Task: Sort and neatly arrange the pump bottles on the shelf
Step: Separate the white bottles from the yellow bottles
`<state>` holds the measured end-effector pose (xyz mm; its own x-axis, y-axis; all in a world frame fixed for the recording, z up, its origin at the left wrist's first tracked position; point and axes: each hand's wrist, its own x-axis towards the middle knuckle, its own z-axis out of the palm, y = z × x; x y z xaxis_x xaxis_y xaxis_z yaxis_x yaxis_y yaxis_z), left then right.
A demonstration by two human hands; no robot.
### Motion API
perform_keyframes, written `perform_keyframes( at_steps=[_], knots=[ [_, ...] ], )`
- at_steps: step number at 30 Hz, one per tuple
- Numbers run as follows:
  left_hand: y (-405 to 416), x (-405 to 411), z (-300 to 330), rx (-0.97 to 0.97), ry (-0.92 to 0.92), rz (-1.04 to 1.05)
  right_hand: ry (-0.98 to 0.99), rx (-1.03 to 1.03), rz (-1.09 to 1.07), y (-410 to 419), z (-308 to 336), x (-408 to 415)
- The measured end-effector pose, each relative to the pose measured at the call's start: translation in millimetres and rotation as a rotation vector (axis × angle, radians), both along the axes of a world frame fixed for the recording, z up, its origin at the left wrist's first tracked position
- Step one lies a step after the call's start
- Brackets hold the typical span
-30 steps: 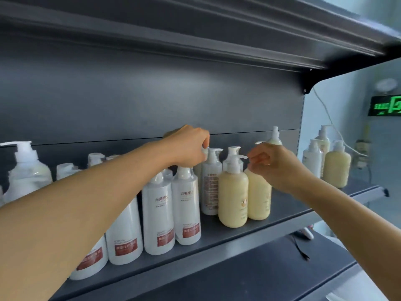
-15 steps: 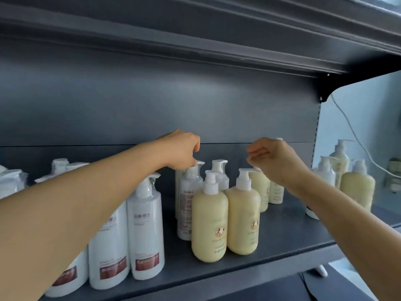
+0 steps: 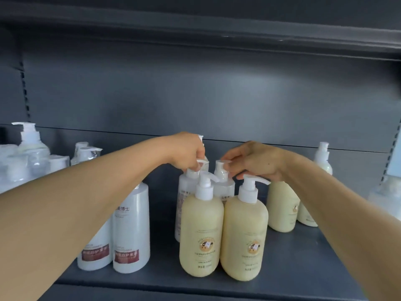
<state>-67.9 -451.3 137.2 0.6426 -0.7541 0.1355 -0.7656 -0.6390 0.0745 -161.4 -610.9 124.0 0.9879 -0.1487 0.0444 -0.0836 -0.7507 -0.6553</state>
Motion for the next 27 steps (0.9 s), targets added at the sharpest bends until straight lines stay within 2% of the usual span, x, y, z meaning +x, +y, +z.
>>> perform_keyframes(
  at_steps=[4,10,16,20,27],
  knots=[
    [5.2,5.2,0.5,0.002,0.019,0.043,-0.028,-0.132,0.005,-2.5,-1.3,4.1],
    [23.0,10.1,7.6,-0.043,0.039,0.092,-0.069,-0.075,-0.012,0.0,-3.4,8.8],
    [39.2,18.8,17.7,-0.164,0.037,0.103,-0.122,0.032,-0.084,10.3,10.0,12.7],
    [47.9,31.0,20.4,-0.24,0.098,0.084,-0.143,0.042,-0.086,20.5,17.6,17.3],
    [63.3,46.2,21.1,-0.224,0.182,0.063,-0.14,0.029,-0.111,41.7,22.6,29.9]
  ],
)
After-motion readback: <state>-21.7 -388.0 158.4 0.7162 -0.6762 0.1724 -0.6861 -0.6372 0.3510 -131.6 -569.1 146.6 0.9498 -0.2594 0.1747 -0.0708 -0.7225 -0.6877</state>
